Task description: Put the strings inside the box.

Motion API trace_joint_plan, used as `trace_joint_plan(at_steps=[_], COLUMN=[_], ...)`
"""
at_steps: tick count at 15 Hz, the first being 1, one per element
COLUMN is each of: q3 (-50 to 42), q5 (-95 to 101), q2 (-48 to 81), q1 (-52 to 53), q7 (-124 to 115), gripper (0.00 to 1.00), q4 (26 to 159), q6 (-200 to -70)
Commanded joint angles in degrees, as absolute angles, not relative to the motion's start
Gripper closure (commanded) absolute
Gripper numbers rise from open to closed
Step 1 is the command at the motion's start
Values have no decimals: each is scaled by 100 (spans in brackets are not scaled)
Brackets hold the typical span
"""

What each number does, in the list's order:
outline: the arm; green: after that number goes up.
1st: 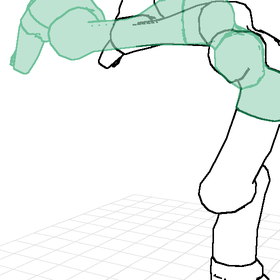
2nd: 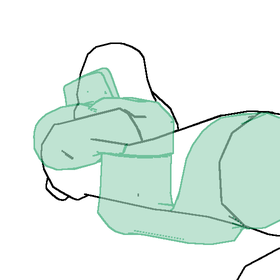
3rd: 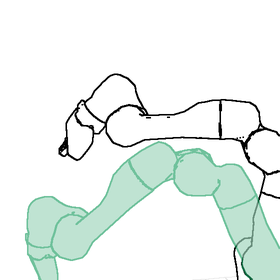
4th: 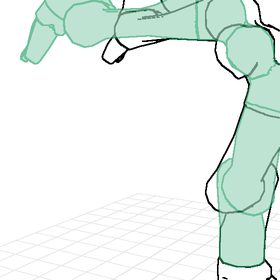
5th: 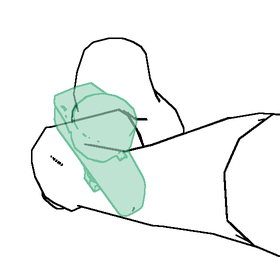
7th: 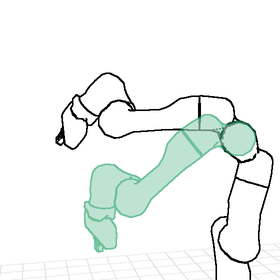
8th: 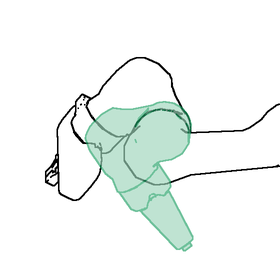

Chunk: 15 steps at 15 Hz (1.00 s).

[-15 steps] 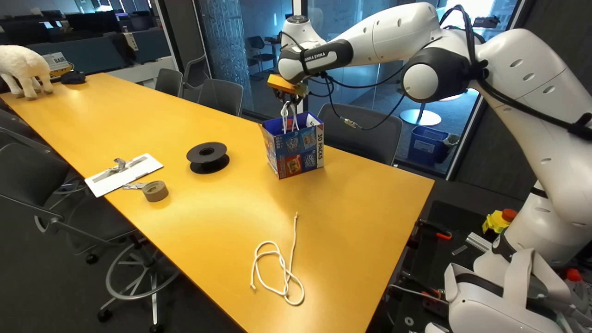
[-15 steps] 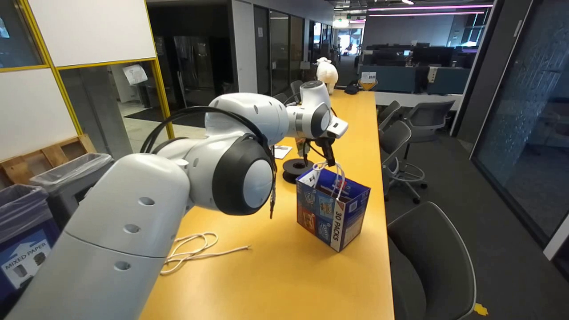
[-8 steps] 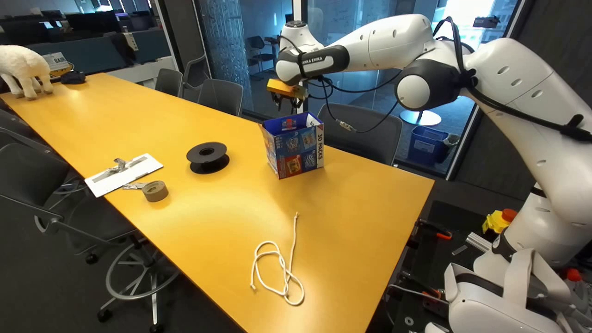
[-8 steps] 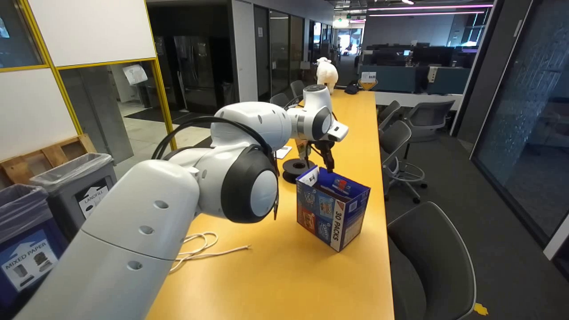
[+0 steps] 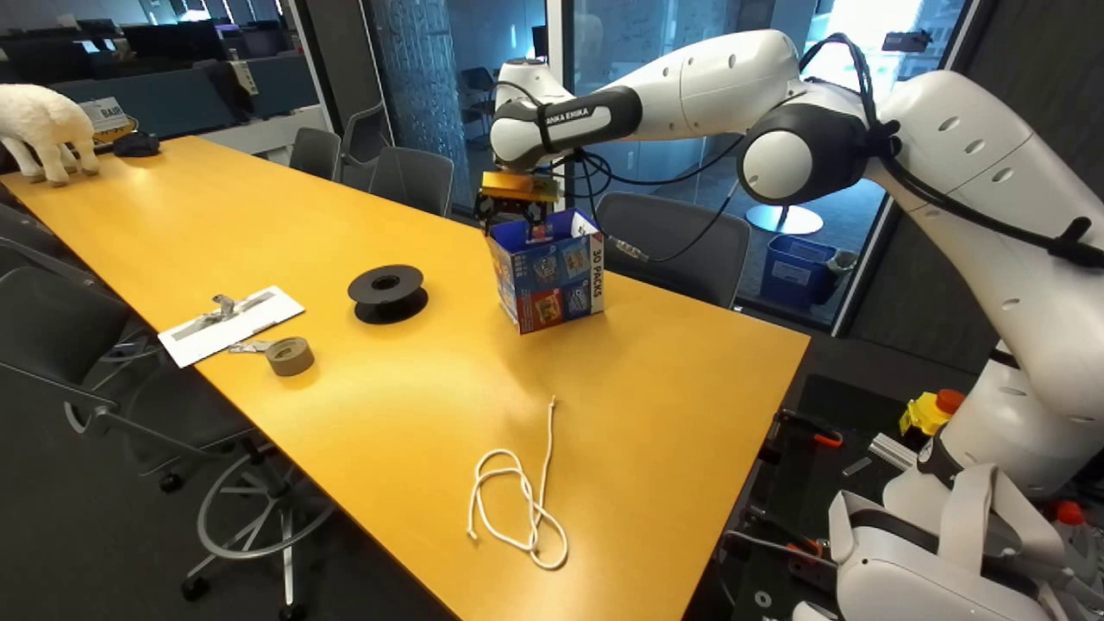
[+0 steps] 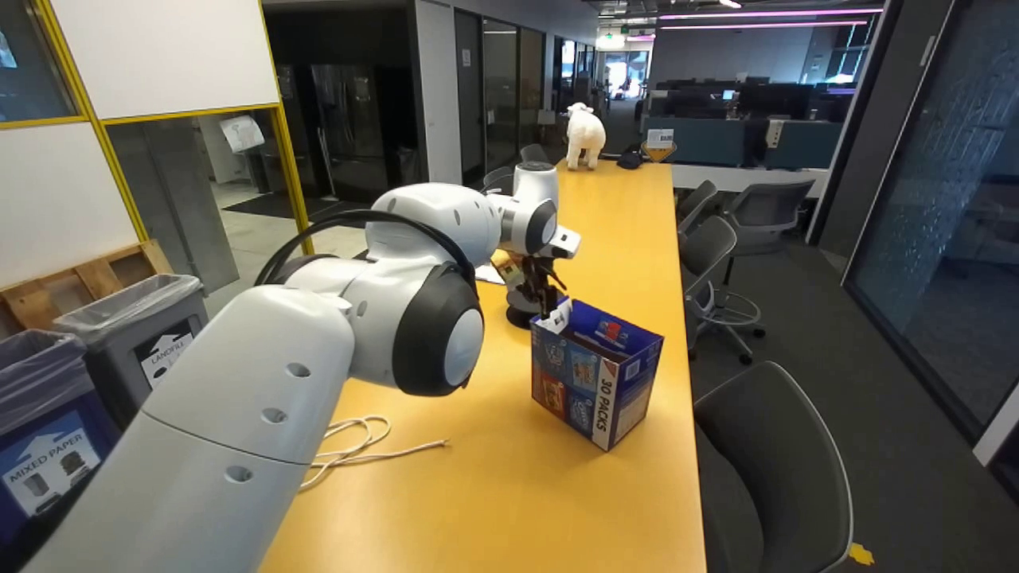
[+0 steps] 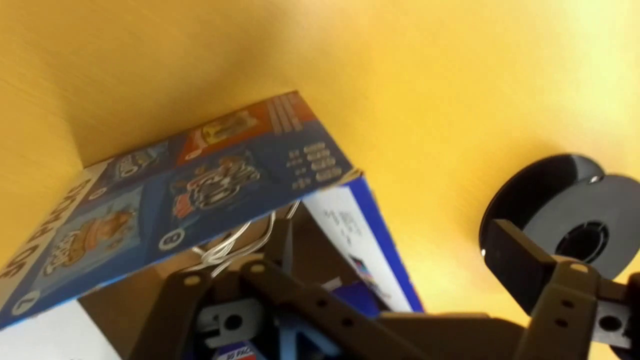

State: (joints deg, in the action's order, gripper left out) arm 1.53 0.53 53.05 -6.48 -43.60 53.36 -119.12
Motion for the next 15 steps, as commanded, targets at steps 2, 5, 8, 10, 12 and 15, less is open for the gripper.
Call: trace_joint_plan(at_steps=[2, 5, 8, 10, 12, 15], q3=[321, 195, 98, 21, -49, -155], q5=[-315, -282, -178, -137, -118, 3], q2=[4329, 3952, 3610, 3415, 3250, 3262], q1=[-524, -297, -97, 86, 307, 688], q7=[-3302, -2772, -2304, -2307, -2571, -2959], gripper=[0, 0, 0, 0, 0, 0], q4=[6811, 7606, 8472, 9063, 9659, 10294], q6=[-11625, -11345, -11237, -11453, -11820, -12461])
